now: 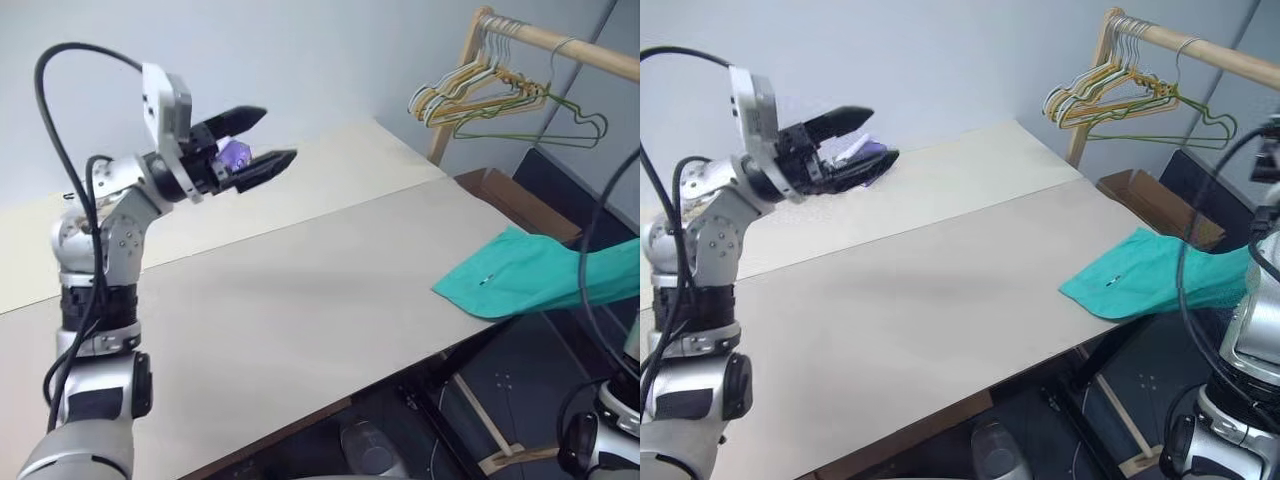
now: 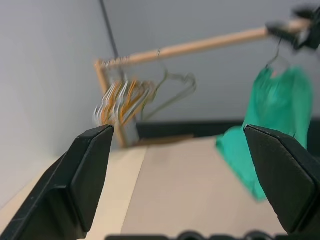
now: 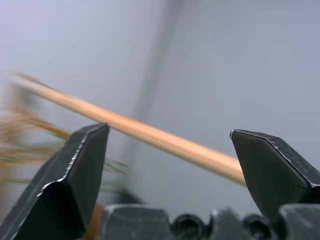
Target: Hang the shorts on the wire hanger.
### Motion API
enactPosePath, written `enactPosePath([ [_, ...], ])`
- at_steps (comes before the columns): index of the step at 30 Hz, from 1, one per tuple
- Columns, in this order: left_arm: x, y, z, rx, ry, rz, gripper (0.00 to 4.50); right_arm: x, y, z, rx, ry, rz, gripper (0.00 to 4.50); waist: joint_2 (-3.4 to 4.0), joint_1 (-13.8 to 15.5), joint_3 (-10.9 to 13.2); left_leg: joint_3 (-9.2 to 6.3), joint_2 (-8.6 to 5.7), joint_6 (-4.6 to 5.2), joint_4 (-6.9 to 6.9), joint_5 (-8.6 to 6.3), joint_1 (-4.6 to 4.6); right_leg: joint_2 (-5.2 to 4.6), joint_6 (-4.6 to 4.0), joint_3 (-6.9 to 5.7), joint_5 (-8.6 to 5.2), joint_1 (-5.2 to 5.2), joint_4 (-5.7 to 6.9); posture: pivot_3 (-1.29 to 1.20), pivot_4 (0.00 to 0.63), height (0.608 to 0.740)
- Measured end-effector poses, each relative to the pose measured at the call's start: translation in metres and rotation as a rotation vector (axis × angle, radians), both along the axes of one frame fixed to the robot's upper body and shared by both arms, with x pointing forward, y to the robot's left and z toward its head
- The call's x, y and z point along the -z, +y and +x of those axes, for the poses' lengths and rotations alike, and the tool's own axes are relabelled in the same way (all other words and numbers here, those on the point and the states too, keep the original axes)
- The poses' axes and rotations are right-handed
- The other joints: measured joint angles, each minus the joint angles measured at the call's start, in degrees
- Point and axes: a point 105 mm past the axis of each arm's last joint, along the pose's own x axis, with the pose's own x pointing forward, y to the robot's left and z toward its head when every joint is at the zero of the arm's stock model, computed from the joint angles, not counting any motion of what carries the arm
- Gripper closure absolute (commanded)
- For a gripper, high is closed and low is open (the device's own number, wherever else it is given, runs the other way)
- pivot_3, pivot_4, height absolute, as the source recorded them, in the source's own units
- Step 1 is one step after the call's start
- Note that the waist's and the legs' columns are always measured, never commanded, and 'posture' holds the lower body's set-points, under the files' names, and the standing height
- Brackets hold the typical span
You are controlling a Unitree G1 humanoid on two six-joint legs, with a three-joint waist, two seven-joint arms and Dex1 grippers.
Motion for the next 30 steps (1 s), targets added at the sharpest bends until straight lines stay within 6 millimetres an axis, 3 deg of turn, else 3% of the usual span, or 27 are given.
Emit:
enactPosePath([
  [4,0.035,-0.001,-0.014,-0.031,0.049,0.071,0.00,0.020,0.049,0.028,-0.389,0.136,-0.025,0.03,-0.37,2.98,0.82,-0.05,0.12,0.01,-0.16,-0.01,0.27,0.10,-0.12,-0.04,0.21,0.39,-0.53,-0.07,0.073,0.740],
  [8,0.043,0.006,-0.032,-0.064,0.060,0.132,0.00,0.049,0.093,0.050,-0.720,0.313,-0.071,0.03,-0.35,7.73,1.70,-0.01,0.14,0.01,-0.37,0.00,0.27,0.11,-0.16,-0.01,0.24,0.26,-0.63,0.00,0.083,0.740],
  [12,0.054,0.021,-0.051,-0.107,0.117,0.181,0.00,0.070,0.126,0.050,-1.024,0.479,-0.116,0.03,-0.06,13.59,2.15,0.01,0.13,0.02,-0.61,0.00,-0.49,0.13,-0.64,-0.05,0.45,-0.75,-0.46,0.03,0.075,0.740],
  [15,0.060,0.026,-0.058,-0.117,0.145,0.200,0.00,0.073,0.135,0.044,-1.150,0.538,-0.166,0.03,-0.05,18.01,2.14,-0.04,0.13,0.00,-0.54,0.02,-1.33,0.12,-0.72,-0.21,0.49,-1.63,-0.38,0.04,0.061,0.740],
  [20,0.056,0.026,-0.062,-0.119,0.137,0.190,0.00,0.081,0.143,0.036,-1.248,0.589,-0.181,0.03,-0.08,22.57,2.11,0.12,0.08,-0.01,-0.38,0.02,-1.51,0.02,-0.74,-0.25,0.51,-1.71,-0.47,0.04,0.038,0.740],
  [30,0.049,0.022,-0.060,-0.084,0.112,0.173,0.00,0.098,0.139,0.021,-1.236,0.643,-0.195,0.03,-0.10,23.30,1.29,0.15,0.10,-0.19,-0.26,0.14,-1.39,0.09,-0.81,-0.31,0.60,-1.50,-0.43,0.00,0.000,0.740],
])
